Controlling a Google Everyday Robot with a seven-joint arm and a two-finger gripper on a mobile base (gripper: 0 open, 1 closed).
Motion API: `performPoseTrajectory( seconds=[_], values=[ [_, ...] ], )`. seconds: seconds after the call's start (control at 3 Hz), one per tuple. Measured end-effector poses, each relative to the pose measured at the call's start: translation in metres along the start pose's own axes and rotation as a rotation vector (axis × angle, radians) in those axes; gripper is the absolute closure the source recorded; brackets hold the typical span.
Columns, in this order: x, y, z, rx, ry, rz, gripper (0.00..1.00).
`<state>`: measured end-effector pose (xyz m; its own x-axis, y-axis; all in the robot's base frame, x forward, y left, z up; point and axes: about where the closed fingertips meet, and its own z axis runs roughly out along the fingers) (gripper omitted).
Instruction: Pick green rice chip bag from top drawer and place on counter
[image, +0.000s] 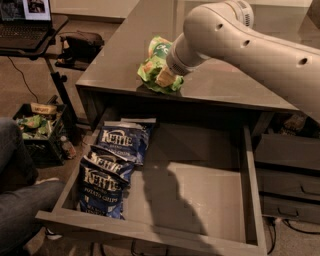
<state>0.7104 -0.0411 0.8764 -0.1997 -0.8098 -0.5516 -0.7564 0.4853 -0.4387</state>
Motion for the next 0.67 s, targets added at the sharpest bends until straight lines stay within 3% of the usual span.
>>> performPoseTrajectory(
  seconds=[0.33,0.67],
  values=[
    [0.0000,0.0000,0.0000,0.000,0.000,0.000,0.00],
    [0.0000,0.0001,0.0001,0.000,0.000,0.000,0.00]
  ],
)
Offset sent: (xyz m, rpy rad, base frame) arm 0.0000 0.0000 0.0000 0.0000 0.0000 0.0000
